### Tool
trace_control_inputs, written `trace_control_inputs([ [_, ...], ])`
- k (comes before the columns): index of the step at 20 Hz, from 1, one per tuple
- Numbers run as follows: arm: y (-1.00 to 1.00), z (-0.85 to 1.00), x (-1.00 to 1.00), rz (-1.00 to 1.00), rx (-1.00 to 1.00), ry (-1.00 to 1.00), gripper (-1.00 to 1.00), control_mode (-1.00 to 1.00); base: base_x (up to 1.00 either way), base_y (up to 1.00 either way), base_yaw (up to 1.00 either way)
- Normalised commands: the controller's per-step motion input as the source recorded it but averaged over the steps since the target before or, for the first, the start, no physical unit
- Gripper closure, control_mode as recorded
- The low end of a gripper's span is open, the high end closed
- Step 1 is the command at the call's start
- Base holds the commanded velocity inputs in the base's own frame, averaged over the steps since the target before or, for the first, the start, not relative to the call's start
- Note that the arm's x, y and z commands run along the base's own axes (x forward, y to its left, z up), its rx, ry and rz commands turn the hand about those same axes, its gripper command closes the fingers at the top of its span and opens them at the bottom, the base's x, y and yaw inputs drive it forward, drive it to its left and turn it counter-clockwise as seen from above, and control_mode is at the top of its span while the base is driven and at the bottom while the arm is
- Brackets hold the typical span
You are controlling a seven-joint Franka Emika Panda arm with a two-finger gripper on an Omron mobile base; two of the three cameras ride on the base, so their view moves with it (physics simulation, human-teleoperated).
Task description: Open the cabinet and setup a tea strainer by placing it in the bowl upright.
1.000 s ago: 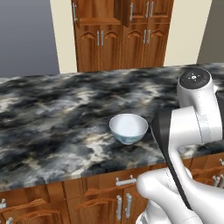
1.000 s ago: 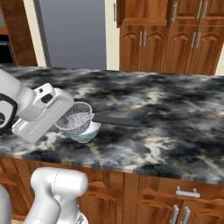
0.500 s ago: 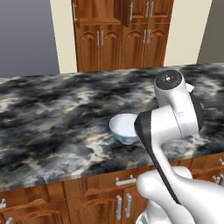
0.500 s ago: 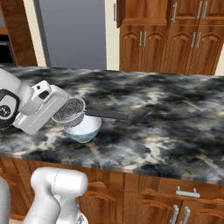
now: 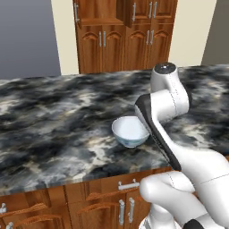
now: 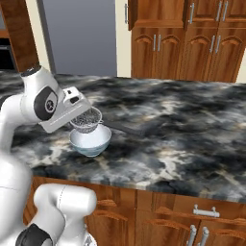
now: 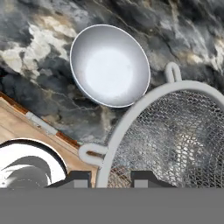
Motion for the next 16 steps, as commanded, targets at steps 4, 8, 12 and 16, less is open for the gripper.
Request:
trace_control_inputs([
  [4,0.32,-0.5,0.57,0.06,0.0,0.0,1.0,-1.0,0.0,0.0,0.0],
  [8,0.29,-0.49,0.5,0.01,0.01,0.0,1.0,-1.0,0.0,0.0,0.0],
  [12,0.24,-0.38,0.59,0.0,0.04,0.0,1.0,-1.0,0.0,0.0,0.0],
  [16,0.08,-0.34,0.67,0.0,0.08,0.04,1.0,-1.0,0.0,0.0,0.0],
])
